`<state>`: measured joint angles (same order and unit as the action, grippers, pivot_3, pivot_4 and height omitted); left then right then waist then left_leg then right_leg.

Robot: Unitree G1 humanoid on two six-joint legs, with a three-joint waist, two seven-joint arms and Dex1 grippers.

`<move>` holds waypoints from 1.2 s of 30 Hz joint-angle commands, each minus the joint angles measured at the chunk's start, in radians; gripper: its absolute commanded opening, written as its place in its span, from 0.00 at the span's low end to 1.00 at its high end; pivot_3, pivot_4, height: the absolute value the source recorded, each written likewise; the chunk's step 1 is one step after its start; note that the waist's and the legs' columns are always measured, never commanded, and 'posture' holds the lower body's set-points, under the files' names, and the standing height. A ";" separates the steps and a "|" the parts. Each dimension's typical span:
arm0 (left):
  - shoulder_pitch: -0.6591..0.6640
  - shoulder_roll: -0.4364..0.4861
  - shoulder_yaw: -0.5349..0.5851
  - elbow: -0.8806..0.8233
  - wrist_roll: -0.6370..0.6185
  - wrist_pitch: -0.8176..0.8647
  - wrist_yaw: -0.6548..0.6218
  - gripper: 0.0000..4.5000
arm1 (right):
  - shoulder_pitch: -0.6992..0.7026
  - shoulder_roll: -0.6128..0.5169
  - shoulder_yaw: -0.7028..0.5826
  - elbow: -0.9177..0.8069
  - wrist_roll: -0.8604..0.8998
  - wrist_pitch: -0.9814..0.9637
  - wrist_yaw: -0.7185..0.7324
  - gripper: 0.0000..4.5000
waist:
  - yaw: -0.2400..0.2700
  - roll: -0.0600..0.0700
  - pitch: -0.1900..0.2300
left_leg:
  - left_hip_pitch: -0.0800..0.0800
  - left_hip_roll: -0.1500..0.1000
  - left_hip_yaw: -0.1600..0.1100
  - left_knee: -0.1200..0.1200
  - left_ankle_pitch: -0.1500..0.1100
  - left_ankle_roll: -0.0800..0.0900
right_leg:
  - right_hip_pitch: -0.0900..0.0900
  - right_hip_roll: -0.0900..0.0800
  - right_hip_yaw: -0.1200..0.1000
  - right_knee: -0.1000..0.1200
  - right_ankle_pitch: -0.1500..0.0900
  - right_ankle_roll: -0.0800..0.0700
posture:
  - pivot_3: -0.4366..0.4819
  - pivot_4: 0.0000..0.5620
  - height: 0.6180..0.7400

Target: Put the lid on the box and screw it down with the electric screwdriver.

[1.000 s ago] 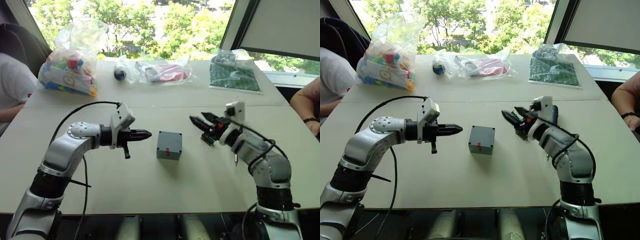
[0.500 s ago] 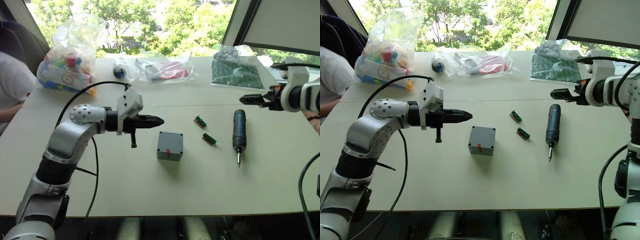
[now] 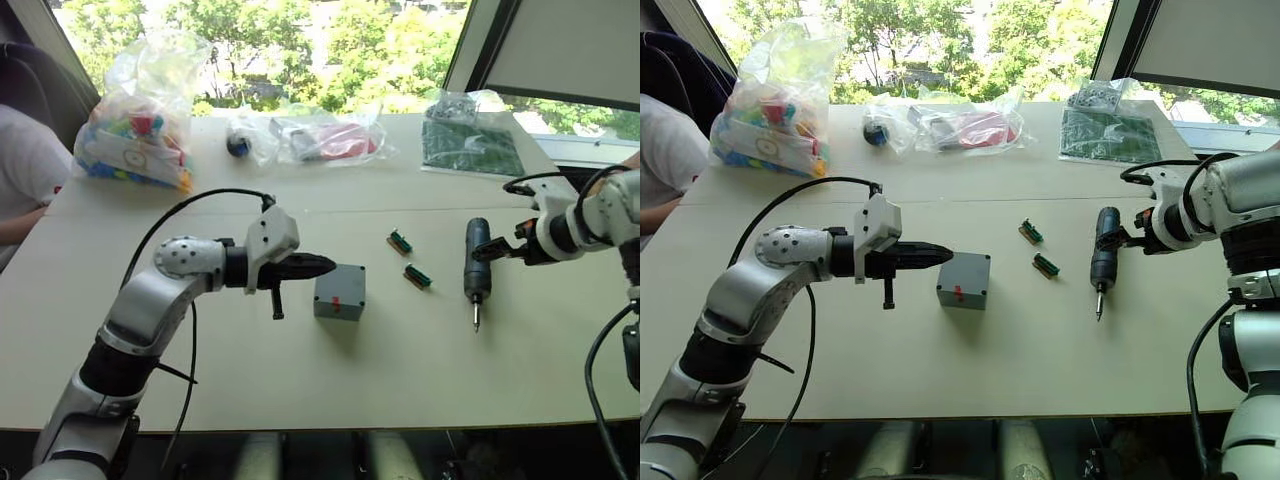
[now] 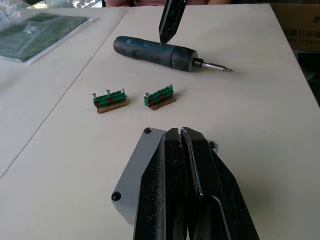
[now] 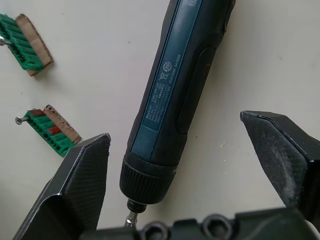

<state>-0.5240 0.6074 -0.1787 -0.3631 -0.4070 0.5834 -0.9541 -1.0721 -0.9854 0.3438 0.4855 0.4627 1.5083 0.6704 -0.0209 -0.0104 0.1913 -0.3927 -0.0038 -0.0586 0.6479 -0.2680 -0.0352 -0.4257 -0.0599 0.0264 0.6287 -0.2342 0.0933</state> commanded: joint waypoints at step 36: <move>0.032 -0.004 0.151 0.014 -0.152 0.069 0.051 0.00 | -0.373 0.160 -0.327 0.511 -0.159 -0.396 0.116 0.41 | -0.013 0.010 0.007 | 0.000 0.000 0.000 -0.001 0.004 -0.006 | -0.002 0.001 0.001 0.002 0.004 0.001 | 0.48 0.27 1.00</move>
<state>-0.4693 0.6163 -0.0719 -0.3579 -0.5145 0.6499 -0.8929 -1.4209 -0.8173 0.1366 1.0185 0.2524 1.1884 0.8149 -0.0341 -0.0009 0.1981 -0.3924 -0.0033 -0.0589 0.6469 -0.2644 -0.0411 -0.4275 -0.0579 0.0275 0.6307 -0.2300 0.0942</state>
